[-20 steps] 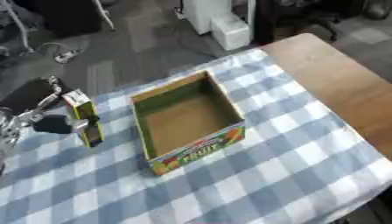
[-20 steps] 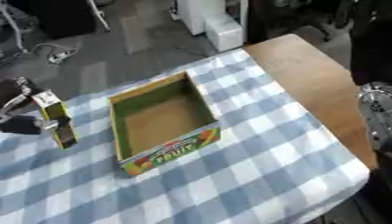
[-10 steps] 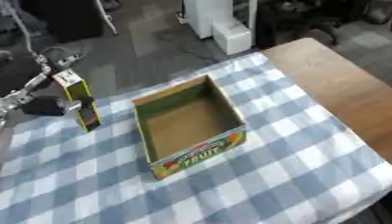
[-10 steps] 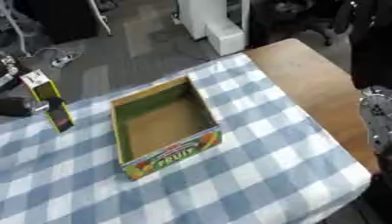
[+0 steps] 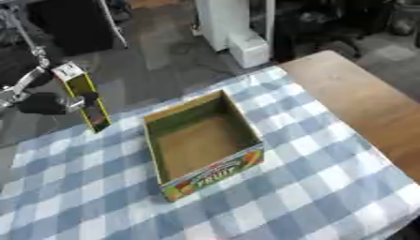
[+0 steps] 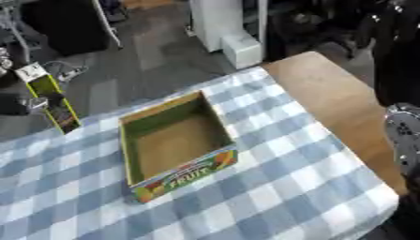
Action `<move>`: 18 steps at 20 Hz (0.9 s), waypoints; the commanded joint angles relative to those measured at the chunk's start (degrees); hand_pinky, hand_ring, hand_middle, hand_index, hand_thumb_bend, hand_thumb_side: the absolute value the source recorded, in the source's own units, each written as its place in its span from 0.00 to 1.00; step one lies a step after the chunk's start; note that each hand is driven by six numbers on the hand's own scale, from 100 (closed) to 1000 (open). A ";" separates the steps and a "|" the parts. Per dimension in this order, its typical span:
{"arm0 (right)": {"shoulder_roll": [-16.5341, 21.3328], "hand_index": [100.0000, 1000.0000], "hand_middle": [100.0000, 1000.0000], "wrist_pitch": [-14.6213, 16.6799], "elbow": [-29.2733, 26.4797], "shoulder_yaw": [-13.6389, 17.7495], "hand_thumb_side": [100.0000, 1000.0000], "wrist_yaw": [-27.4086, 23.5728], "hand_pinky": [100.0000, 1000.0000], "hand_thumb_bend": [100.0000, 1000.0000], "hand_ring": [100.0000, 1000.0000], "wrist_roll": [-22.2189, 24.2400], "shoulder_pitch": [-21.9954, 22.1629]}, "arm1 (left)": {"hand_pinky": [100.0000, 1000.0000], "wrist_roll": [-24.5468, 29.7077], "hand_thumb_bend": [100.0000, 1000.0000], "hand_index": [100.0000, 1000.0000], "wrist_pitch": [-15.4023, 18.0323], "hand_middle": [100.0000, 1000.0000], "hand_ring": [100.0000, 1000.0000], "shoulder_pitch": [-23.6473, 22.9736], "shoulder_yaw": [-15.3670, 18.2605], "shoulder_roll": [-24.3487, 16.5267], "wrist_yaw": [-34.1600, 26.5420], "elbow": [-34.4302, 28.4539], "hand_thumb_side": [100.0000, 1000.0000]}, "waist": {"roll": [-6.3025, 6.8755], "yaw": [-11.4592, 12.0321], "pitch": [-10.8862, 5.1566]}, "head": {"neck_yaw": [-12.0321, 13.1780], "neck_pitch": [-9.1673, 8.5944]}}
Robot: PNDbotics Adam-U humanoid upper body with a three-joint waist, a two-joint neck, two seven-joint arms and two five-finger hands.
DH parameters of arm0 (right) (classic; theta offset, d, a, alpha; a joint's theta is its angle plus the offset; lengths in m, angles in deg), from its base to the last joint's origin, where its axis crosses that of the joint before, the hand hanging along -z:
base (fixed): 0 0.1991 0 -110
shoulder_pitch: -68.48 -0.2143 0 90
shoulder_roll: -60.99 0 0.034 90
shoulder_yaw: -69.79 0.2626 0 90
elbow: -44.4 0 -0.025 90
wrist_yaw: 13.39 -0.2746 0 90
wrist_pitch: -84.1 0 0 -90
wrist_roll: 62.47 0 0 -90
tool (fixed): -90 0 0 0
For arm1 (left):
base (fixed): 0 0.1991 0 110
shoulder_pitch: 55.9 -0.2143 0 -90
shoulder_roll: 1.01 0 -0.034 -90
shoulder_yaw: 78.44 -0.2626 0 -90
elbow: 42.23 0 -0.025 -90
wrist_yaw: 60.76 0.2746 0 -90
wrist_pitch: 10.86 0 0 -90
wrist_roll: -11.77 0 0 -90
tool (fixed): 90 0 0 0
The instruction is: Pick up objects on the table and place them in the box.
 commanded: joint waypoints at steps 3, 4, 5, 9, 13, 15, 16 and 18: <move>1.93 0.48 0.29 -0.86 -0.74 0.71 1.00 -0.77 0.33 0.00 0.27 -0.61 -1.37 | 0.00 0.61 0.41 0.14 0.43 0.00 0.00 2.26 -0.11 -1.90 -2.04 -0.69 0.71 | -0.06 -0.39 -0.65 | 1.20 -1.61; 1.97 0.48 0.30 -1.07 -0.74 0.75 1.00 -0.93 0.33 0.00 0.27 -0.74 -1.55 | 0.00 0.68 0.41 0.14 0.60 0.00 0.00 2.44 -0.26 -1.76 -2.55 -0.65 0.71 | 0.01 -0.52 -0.66 | 1.41 -1.84; 2.00 0.48 0.30 -1.28 -0.74 0.77 1.00 -1.08 0.33 0.00 0.27 -0.85 -1.75 | 0.00 0.79 0.41 0.14 0.79 0.00 0.00 2.70 -0.45 -1.60 -3.04 -0.62 0.71 | 0.08 -0.65 -0.68 | 1.60 -2.02; 2.09 0.48 0.30 -2.11 -0.74 0.78 1.00 -1.79 0.33 0.00 0.27 -1.20 -2.63 | 0.00 1.34 0.40 0.14 1.68 0.00 0.00 3.88 -1.25 -0.76 -4.70 -0.48 0.71 | 0.34 -1.17 -0.73 | 2.27 -2.32; 2.14 0.49 0.30 -3.07 -0.74 0.77 1.00 -2.62 0.33 0.00 0.27 -1.56 -3.69 | 0.00 1.46 0.40 0.14 2.59 0.00 0.00 4.83 -1.83 0.26 -4.97 -0.28 0.71 | 0.66 -1.74 -0.69 | 3.06 -2.46; 2.17 0.49 0.30 -3.60 -0.74 0.72 1.00 -2.96 0.33 0.00 0.27 -1.65 -4.14 | 0.00 1.40 0.40 0.14 3.02 0.00 0.00 5.27 -2.06 0.76 -5.03 -0.16 0.71 | 0.87 -1.99 -0.71 | 3.41 -2.48; 2.18 0.49 0.30 -3.83 -0.74 0.72 1.00 -3.09 0.33 0.00 0.26 -1.69 -4.33 | 0.00 1.33 0.40 0.14 2.89 0.00 0.00 5.47 -2.10 0.93 -4.95 0.01 0.71 | 0.93 -2.09 -0.72 | 3.55 -2.50; 2.18 0.49 0.30 -4.32 -0.74 0.67 1.00 -3.52 0.33 0.00 0.27 -1.86 -4.86 | 0.00 1.24 0.40 0.14 3.43 0.00 0.00 5.92 -2.35 1.52 -5.11 0.02 0.71 | 1.06 -2.39 -0.74 | 3.78 -2.79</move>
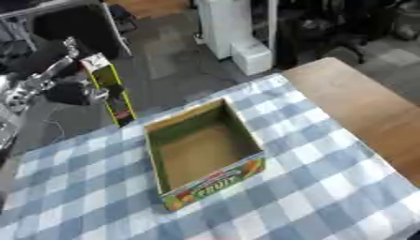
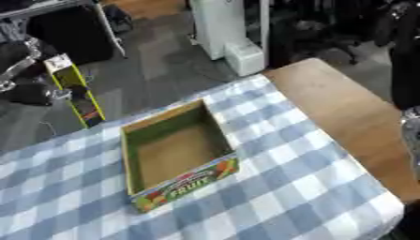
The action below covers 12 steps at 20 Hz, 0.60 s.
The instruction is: Pick up objects on the table and place them in the box.
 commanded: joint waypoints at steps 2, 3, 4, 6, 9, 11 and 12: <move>1.66 0.49 0.30 -1.02 -0.74 0.36 1.00 -1.06 0.33 0.00 0.27 -0.26 -1.64 | 0.00 -0.23 0.40 0.14 1.05 0.00 0.00 2.23 -0.11 0.00 -0.97 -0.22 0.71 | -0.34 -0.38 -0.64 | 0.86 -1.44; 1.64 0.49 0.30 -1.24 -0.74 0.37 1.00 -1.28 0.33 0.00 0.27 -0.36 -1.87 | 0.00 -0.29 0.40 0.14 1.26 0.00 0.00 2.40 -0.20 0.34 -1.10 -0.16 0.71 | -0.31 -0.56 -0.67 | 0.93 -1.53; 1.62 0.49 0.30 -1.47 -0.74 0.39 1.00 -1.51 0.33 0.00 0.27 -0.49 -2.11 | 0.00 -0.39 0.40 0.14 1.45 0.00 0.00 2.56 -0.29 0.68 -1.24 -0.07 0.71 | -0.27 -0.75 -0.69 | 1.06 -1.57; 1.62 0.49 0.30 -1.90 -0.74 0.43 1.00 -1.93 0.33 0.00 0.27 -0.71 -2.54 | 0.00 -0.61 0.40 0.15 1.76 0.00 0.00 2.77 -0.42 1.21 -1.46 0.17 0.71 | -0.20 -1.02 -0.73 | 1.27 -1.60; 1.55 0.49 0.30 -2.41 -0.74 0.59 1.00 -2.27 0.33 0.00 0.27 -1.21 -3.25 | 0.00 -1.16 0.40 0.15 2.36 0.00 0.00 2.92 -0.60 2.04 -1.37 0.64 0.72 | -0.09 -1.56 -0.72 | 1.50 -1.81; 1.47 0.49 0.30 -2.87 -0.74 0.69 1.00 -2.49 0.33 0.00 0.27 -1.73 -3.77 | 0.00 -1.78 0.40 0.15 2.80 0.00 0.00 2.94 -0.58 2.43 -1.10 1.15 0.72 | -0.03 -1.94 -0.70 | 1.72 -2.03; 1.44 0.49 0.30 -3.08 -0.74 0.73 1.00 -2.64 0.33 0.00 0.27 -1.95 -4.01 | 0.00 -2.10 0.40 0.15 2.94 0.00 0.00 2.93 -0.55 2.59 -0.86 1.48 0.72 | 0.00 -2.09 -0.69 | 1.85 -2.14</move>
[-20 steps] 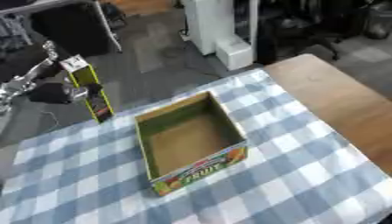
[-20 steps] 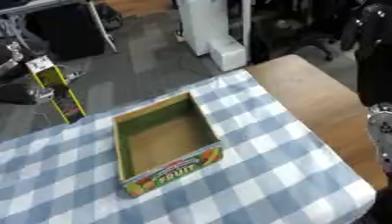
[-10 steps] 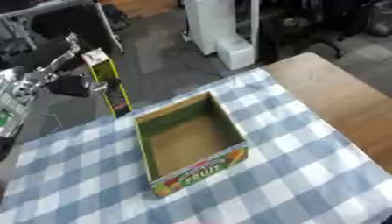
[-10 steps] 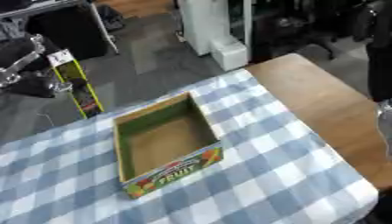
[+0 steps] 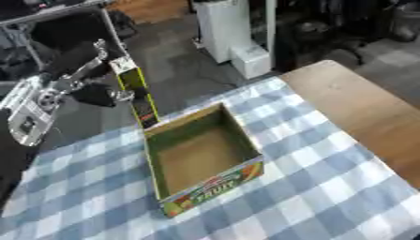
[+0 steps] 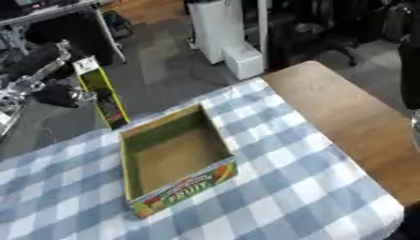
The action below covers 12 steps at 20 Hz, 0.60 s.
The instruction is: Pick up objects on the table and place them in the box.
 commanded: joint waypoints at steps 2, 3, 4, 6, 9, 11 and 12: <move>1.38 0.49 0.30 -0.95 -0.74 0.66 1.00 -0.66 0.33 0.00 0.27 -0.75 -1.72 | 0.00 -1.36 0.40 0.15 0.67 0.00 0.00 1.52 0.35 -0.36 0.38 0.71 0.72 | -0.45 -0.42 -0.57 | 1.31 -1.23; 1.33 0.49 0.30 -1.18 -0.74 0.58 1.00 -0.78 0.33 0.00 0.27 -0.84 -2.06 | 0.00 -1.70 0.40 0.15 0.80 0.00 0.00 1.45 0.39 -0.25 0.66 0.98 0.72 | -0.45 -0.61 -0.50 | 1.64 -1.42; 1.25 0.49 0.30 -1.40 -0.74 0.47 1.00 -0.92 0.33 0.00 0.27 -0.84 -2.42 | 0.00 -2.01 0.40 0.15 0.96 0.00 0.00 1.36 0.46 -0.16 0.93 1.25 0.72 | -0.47 -0.79 -0.41 | 1.97 -1.61; 1.03 0.49 0.30 -1.72 -0.74 0.10 1.00 -1.32 0.33 0.00 0.27 -0.52 -3.15 | 0.00 -2.72 0.40 0.15 1.28 0.00 0.00 1.03 0.70 0.12 1.20 1.78 0.72 | -0.49 -1.17 -0.18 | 2.64 -1.94; 0.77 0.49 0.30 -2.16 -0.74 -0.47 1.00 -1.94 0.33 0.00 0.27 0.25 -4.06 | 0.00 -3.68 0.40 0.17 1.75 0.00 0.00 0.58 0.93 0.66 1.93 2.81 0.71 | -0.43 -1.75 0.16 | 3.64 -2.45; 0.69 0.49 0.30 -2.37 -0.74 -0.73 1.00 -2.28 0.33 0.00 0.27 0.76 -4.44 | 0.00 -4.24 0.40 0.18 2.17 0.00 0.00 0.52 0.94 1.07 2.50 3.47 0.72 | -0.36 -1.99 0.33 | 3.91 -2.69; 0.67 0.49 0.30 -2.49 -0.74 -0.97 1.00 -2.38 0.33 0.00 0.27 1.16 -4.72 | 0.00 -4.48 0.40 0.19 2.31 0.00 0.00 0.61 0.93 1.45 2.84 3.77 0.72 | -0.30 -2.16 0.48 | 4.09 -2.77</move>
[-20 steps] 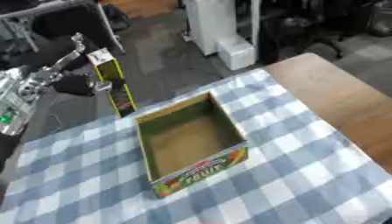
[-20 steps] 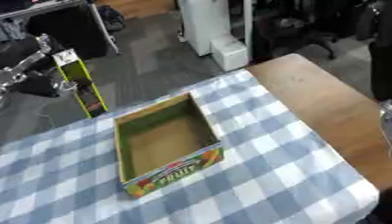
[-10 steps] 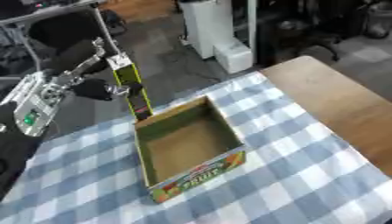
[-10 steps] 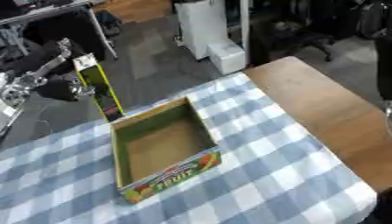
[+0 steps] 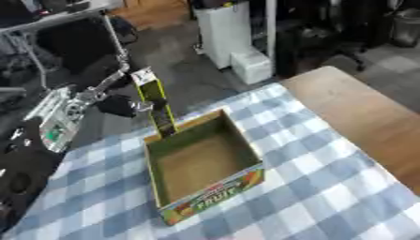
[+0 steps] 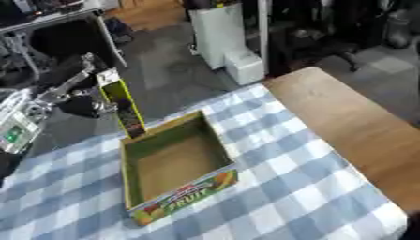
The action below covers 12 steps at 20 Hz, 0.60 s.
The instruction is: Pick up objects on the table and place them in the box.
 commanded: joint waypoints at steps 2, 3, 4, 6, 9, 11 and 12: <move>0.68 0.49 0.30 -0.44 -0.74 -0.46 1.00 -0.73 0.33 0.00 0.27 1.39 -1.55 | 0.00 -1.19 0.37 0.19 0.46 0.00 0.00 1.30 0.89 0.05 1.38 0.66 0.73 | -0.34 -0.37 -0.23 | 1.37 -0.99; 0.65 0.49 0.30 -0.55 -0.74 -0.53 1.00 -0.88 0.33 0.00 0.27 1.53 -1.68 | 0.00 -1.30 0.38 0.21 0.48 0.00 0.00 1.32 0.93 0.29 1.63 0.87 0.73 | -0.31 -0.44 -0.21 | 1.53 -1.00; 0.63 0.49 0.30 -0.67 -0.74 -0.56 1.00 -1.06 0.33 0.00 0.27 1.58 -1.81 | 0.00 -1.40 0.39 0.23 0.59 0.00 0.00 1.26 0.98 0.56 1.79 1.09 0.72 | -0.27 -0.50 -0.20 | 1.65 -1.03; 0.65 0.49 0.30 -0.89 -0.74 -0.60 1.00 -1.38 0.33 0.00 0.27 1.64 -2.06 | 0.00 -1.28 0.42 0.32 1.04 0.07 0.00 0.96 0.84 0.89 2.15 1.68 0.72 | -0.22 -0.63 -0.19 | 1.76 -1.15; 0.74 0.49 0.30 -1.03 -0.74 -0.72 1.00 -1.88 0.33 0.00 0.27 1.87 -2.34 | 0.13 0.94 0.65 0.60 0.97 0.42 0.32 0.56 0.10 0.76 4.78 3.05 0.83 | -0.15 -0.75 -0.26 | 1.88 -1.42; 0.78 0.49 0.30 -1.06 -0.74 -0.74 1.00 -2.09 0.33 0.00 0.27 2.06 -2.36 | 0.28 2.96 0.72 0.65 0.43 0.56 0.45 0.46 0.01 0.68 7.42 3.59 0.85 | -0.16 -0.75 -0.29 | 1.90 -1.62; 0.79 0.49 0.30 -1.03 -0.74 -0.69 1.00 -2.11 0.33 0.00 0.27 2.09 -2.30 | 0.34 3.56 0.75 0.66 0.22 0.60 0.49 0.41 0.15 0.63 8.44 3.68 0.87 | -0.17 -0.73 -0.29 | 1.95 -1.68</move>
